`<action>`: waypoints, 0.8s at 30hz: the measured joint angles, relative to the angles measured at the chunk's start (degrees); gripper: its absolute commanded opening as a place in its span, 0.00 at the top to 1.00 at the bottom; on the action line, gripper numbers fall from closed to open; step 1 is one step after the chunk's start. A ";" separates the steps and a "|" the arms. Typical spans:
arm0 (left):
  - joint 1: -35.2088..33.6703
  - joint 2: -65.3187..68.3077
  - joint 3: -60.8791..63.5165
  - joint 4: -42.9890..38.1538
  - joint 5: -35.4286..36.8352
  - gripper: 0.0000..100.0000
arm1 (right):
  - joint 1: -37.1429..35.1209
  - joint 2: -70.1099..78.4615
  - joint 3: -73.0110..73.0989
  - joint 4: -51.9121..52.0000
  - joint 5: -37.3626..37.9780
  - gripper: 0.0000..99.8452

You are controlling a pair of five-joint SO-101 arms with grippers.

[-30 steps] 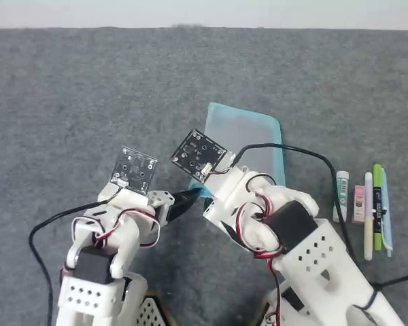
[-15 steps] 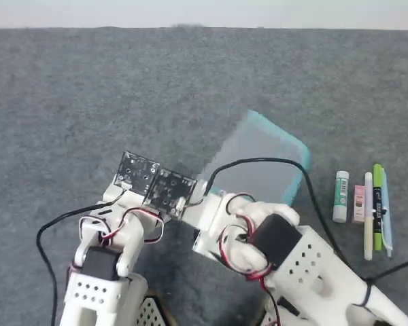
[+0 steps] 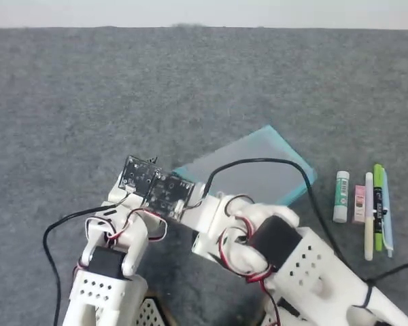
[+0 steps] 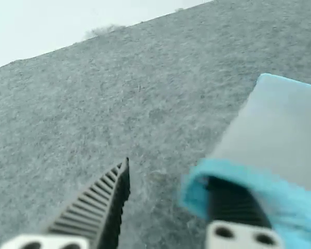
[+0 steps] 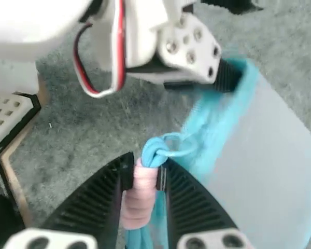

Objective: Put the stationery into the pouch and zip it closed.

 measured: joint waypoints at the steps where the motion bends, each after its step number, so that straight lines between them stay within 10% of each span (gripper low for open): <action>1: 0.00 0.09 0.00 0.00 0.00 0.99 | 0.88 0.00 -0.09 0.09 0.00 0.99; 24: -7.82 0.00 0.00 1.76 5.10 0.99 | 43.16 15.74 -5.36 -4.66 12.13 0.99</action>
